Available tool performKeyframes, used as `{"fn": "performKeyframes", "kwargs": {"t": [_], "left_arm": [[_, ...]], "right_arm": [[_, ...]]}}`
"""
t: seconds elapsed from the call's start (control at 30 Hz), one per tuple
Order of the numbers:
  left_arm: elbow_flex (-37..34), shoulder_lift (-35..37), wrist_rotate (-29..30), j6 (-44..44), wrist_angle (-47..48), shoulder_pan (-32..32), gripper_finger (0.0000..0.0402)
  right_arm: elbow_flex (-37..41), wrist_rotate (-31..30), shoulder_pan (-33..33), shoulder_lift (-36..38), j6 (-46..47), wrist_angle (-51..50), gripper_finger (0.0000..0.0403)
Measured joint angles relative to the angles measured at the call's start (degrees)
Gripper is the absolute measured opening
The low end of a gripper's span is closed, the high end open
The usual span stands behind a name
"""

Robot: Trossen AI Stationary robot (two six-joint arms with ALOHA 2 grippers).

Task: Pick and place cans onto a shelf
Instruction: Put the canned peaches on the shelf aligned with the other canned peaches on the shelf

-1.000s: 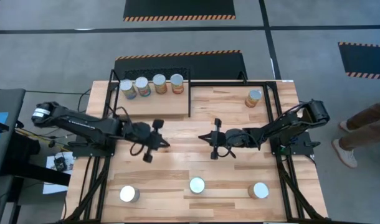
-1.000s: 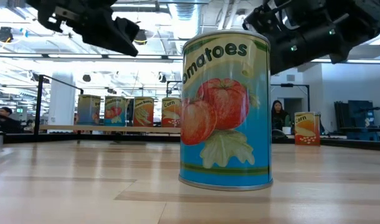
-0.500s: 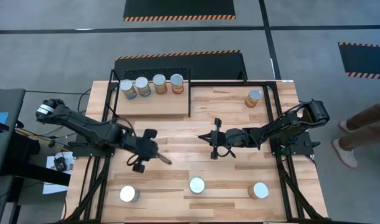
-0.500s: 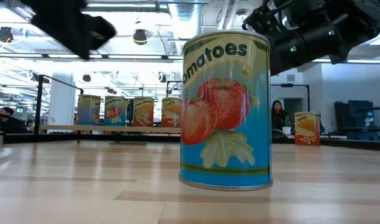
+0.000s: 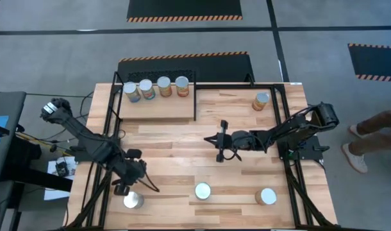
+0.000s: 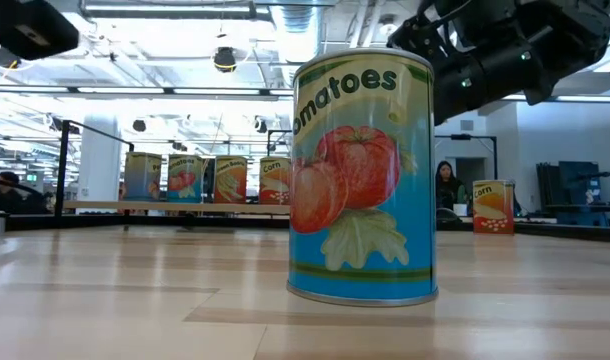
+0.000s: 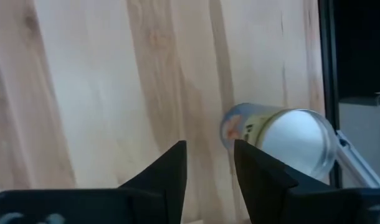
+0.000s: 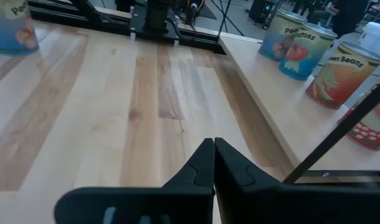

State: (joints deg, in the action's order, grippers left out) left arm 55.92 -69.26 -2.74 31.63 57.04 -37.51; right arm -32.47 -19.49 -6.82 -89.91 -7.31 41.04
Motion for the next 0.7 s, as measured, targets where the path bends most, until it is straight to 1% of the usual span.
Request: {"fn": "performKeyframes", "kwargs": {"t": [0.23, 0.43, 0.57, 0.7], "left_arm": [[0.0, -4.4, -0.1, 4.3, -1.6, -3.9, 0.0120], [0.0, -8.6, -2.0, 7.9, -4.0, -6.1, 0.0120], [0.0, -9.7, -2.0, 8.2, -4.9, -6.5, 0.0120], [0.0, -10.0, -2.0, 8.4, -4.9, -6.5, 0.0109]], "right_arm": [[0.0, 0.1, 2.0, 0.0, -0.9, 0.2, 0.0019], [0.0, 0.4, 3.7, 0.0, -0.9, 0.2, 0.0018], [0.0, 3.0, 4.4, 0.0, -0.8, 0.2, 0.0018], [0.0, 3.1, 4.3, 0.0, -0.7, 0.2, 0.0019]]}}
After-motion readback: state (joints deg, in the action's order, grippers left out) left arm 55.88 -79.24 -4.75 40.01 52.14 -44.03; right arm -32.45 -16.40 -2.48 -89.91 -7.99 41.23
